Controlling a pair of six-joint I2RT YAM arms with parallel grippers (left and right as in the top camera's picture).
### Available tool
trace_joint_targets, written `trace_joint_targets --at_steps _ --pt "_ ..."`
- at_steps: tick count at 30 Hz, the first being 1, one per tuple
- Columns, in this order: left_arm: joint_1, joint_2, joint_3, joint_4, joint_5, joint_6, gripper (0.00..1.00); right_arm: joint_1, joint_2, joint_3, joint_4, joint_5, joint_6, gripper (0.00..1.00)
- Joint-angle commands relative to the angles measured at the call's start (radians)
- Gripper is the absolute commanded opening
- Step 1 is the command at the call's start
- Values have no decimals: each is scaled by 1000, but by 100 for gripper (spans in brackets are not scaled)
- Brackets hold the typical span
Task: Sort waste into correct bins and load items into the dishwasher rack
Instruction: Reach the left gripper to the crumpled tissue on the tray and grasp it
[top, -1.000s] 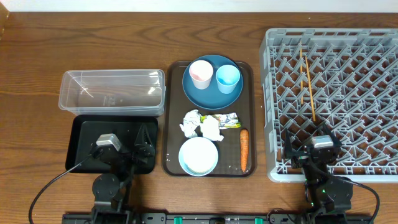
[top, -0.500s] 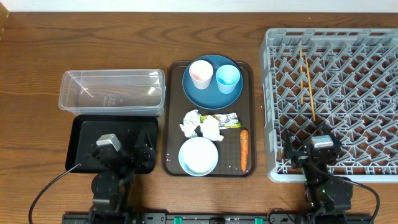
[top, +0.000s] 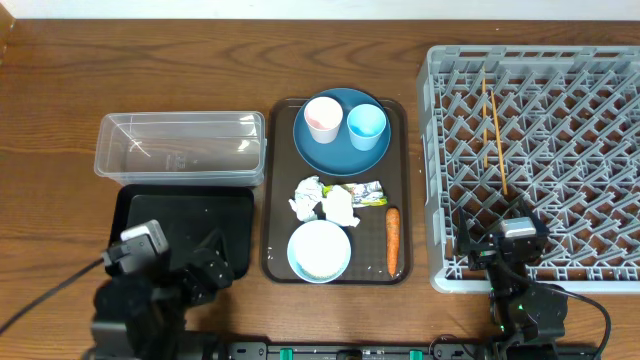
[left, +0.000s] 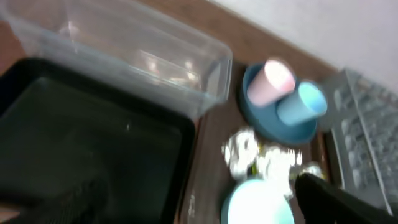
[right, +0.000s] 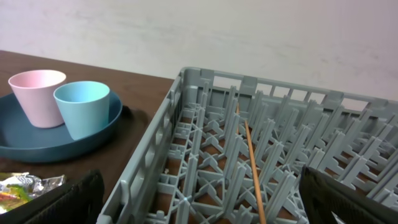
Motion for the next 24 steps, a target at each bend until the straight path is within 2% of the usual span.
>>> trace_joint_targets --at_steps 1,4,7,10,12,15,18,21,24 --pt "-3 123 159 -120 34 -1 98 -16 -5 -2 -3 -4 -3 99" --pt "-3 191 251 -218 33 -1 98 -16 -5 -2 -3 -4 -3 99" --pt "-3 210 285 -240 40 -2 98 -16 -5 -2 -3 -4 -3 99" --pt "-3 208 285 -252 129 -3 99 -16 -5 -2 -3 -4 -3 99" --pt "-3 211 285 -253 186 -34 84 -16 -5 -2 -3 -4 -3 99" --pt "-3 222 285 -275 201 -118 69 -16 -5 -2 -3 -4 -3 99" --pt "-3 245 285 -312 197 -129 69 -16 -5 -2 -3 -4 -3 99" --pt "-3 300 285 -343 204 -129 65 -16 -5 -2 -3 -4 -3 99" --pt "-4 401 285 -344 268 -113 65 -16 -5 -2 -3 -4 -3 99"
